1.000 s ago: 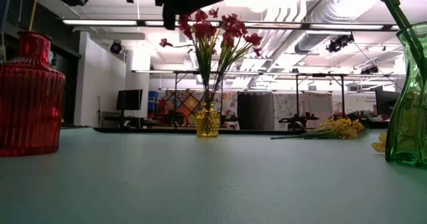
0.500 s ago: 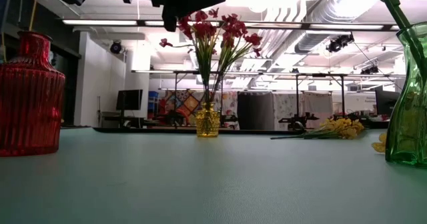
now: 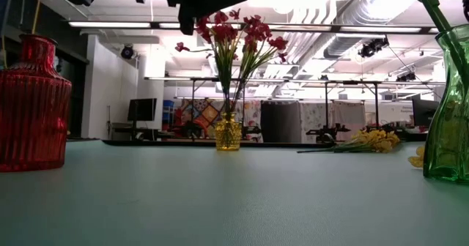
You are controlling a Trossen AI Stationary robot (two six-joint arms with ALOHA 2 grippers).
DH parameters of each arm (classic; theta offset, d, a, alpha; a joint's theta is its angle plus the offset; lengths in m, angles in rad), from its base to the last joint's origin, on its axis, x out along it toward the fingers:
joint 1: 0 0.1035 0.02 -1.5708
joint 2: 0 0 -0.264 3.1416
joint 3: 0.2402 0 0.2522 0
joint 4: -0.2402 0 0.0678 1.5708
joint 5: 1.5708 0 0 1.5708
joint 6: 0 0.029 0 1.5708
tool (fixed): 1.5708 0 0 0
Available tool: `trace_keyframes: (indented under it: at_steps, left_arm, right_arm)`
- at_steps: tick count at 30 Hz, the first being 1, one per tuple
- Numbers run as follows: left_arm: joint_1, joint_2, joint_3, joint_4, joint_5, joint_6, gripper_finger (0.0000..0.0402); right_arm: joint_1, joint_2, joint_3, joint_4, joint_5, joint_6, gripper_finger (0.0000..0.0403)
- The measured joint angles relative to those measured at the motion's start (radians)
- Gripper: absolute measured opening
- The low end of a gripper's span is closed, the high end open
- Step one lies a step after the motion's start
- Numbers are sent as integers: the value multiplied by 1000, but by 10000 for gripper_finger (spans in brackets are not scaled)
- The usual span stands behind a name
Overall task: Sort flowers into vase by color
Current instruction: Put the yellow tulip into the green vase
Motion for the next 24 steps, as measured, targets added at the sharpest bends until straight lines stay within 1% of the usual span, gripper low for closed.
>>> trace_keyframes:
  at_steps: [2,5,8,11,14,16,19,21,22,24]
  left_arm:
    - [0,0,-1,34,2,13,152]
    - [0,0,9,97,35,93,152]
    - [0,0,48,143,74,207,152]
    - [1,0,116,142,79,338,152]
    - [13,-1,204,59,83,473,152]
    - [26,-1,272,-46,84,539,152]
    - [57,3,377,-185,86,558,161]
    - [84,6,434,-225,87,556,174]
    - [100,7,460,-235,98,550,183]
    - [135,7,503,-241,160,523,201]
  right_arm:
    - [-23,0,-41,49,-66,34,0]
    - [-73,0,-73,85,-143,100,0]
    - [-126,0,-75,85,-163,140,0]
    - [-161,0,-57,85,-191,138,0]
    - [-181,0,-30,84,-216,133,0]
    - [-193,0,-10,80,-230,120,0]
    - [-206,0,23,72,-241,86,0]
    - [-217,0,48,65,-254,65,0]
    - [-224,0,62,62,-265,50,0]
    - [-241,0,90,44,-285,26,0]
